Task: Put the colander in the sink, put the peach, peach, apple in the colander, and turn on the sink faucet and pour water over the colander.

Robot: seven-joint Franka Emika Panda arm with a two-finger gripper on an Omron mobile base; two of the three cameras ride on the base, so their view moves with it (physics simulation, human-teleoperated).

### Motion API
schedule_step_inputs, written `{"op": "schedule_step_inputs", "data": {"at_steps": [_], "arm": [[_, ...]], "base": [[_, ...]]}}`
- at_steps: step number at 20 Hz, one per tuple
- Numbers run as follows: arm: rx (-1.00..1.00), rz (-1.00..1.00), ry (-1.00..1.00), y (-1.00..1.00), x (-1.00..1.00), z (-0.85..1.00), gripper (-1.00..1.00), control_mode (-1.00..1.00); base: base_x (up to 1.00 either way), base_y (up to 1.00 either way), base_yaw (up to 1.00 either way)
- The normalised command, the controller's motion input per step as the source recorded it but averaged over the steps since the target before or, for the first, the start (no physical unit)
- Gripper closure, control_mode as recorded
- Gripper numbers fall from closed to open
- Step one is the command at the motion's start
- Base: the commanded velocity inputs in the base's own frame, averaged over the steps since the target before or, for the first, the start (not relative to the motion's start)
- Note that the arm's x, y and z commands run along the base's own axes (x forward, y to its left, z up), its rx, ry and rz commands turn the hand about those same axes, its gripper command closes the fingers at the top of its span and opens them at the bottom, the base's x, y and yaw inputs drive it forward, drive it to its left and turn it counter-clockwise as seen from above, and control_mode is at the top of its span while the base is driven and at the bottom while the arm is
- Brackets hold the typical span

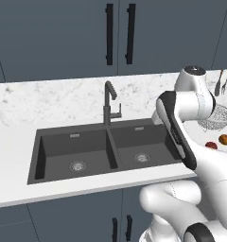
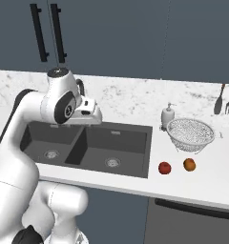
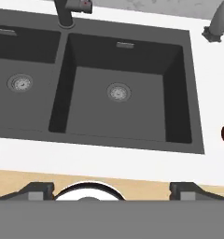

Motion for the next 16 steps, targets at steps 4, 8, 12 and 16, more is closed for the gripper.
{"op": "schedule_step_inputs", "data": {"at_steps": [4,8,12,16], "arm": [[-0.15,0.00,0.29,-0.73,0.01,-0.02,-1.00,-1.00],[-0.13,0.00,0.27,-0.75,0.02,-0.01,-1.00,-1.00],[-0.10,0.00,0.29,-0.80,0.06,-0.09,-1.00,-1.00],[-0.13,0.00,0.06,-0.67,0.02,-0.23,-1.00,-1.00]], "base": [[0.00,0.00,0.00],[0.00,0.00,0.00],[0.00,0.00,0.00],[0.00,0.00,0.00]]}}
